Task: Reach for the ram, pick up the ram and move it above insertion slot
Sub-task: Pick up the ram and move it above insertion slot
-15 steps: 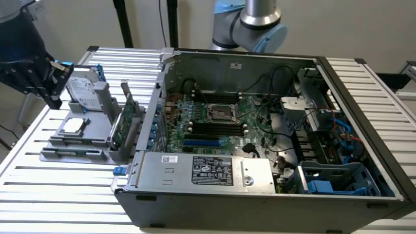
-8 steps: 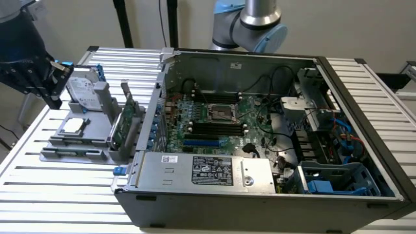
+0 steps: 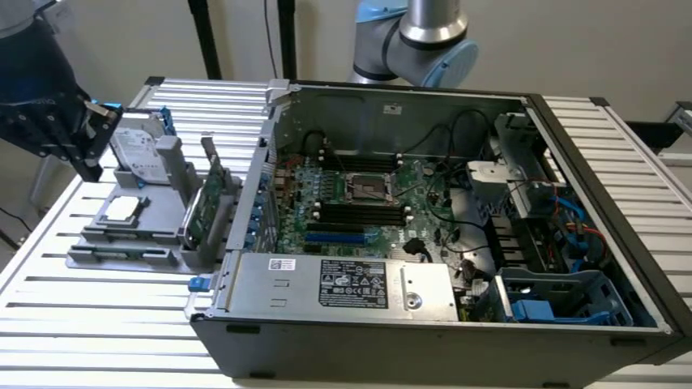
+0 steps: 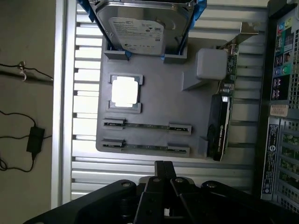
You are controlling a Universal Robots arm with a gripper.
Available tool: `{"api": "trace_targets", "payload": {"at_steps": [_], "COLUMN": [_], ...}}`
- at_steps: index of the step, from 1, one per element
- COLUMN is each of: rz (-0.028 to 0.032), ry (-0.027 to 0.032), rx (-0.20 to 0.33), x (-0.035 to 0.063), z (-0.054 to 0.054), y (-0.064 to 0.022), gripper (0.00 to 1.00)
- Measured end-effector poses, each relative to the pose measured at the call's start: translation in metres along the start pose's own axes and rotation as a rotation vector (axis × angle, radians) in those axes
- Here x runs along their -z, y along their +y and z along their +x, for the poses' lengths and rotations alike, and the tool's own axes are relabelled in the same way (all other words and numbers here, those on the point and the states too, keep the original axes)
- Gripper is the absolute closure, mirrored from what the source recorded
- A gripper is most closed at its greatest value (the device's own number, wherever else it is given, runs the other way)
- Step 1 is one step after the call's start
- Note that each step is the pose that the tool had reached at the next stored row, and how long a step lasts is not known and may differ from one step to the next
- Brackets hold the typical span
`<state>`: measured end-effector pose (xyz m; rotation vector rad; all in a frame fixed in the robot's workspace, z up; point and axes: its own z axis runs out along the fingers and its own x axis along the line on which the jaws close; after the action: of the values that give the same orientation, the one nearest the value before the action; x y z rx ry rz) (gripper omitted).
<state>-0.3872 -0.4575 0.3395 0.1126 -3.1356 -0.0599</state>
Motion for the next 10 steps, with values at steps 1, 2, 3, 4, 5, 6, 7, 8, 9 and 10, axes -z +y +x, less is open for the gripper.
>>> {"api": "trace_targets", "payload": {"at_steps": [1, 2, 3, 4, 5, 6, 7, 8, 9, 10], "rz": [0.0000, 0.0000, 0.0000, 0.0001, 0.0001, 0.0002, 0.0002, 0.0002, 0.0003, 0.0003], "ry": [0.0006, 0.0013, 0.0020, 0.0027, 0.0034, 0.0041, 0.0048, 0.0055, 0.0061, 0.0069], "rx": [0.018, 0.036, 0.054, 0.073, 0.091, 0.109, 0.127, 0.145, 0.163, 0.182], "x": [0.0001, 0.0002, 0.0002, 0.0004, 0.0006, 0.0008, 0.0009, 0.0011, 0.0013, 0.0014], "z": [-0.0001, -0.0001, 0.0000, -0.0001, -0.0001, -0.0001, -0.0001, -0.0001, -0.0001, -0.0001], "y": [0.0000, 0.0000, 0.0000, 0.0000, 0.0000, 0.0000, 0.0001, 0.0000, 0.0001, 0.0001], "gripper": [0.89, 0.89, 0.89, 0.89, 0.89, 0.89, 0.89, 0.89, 0.89, 0.89]}}
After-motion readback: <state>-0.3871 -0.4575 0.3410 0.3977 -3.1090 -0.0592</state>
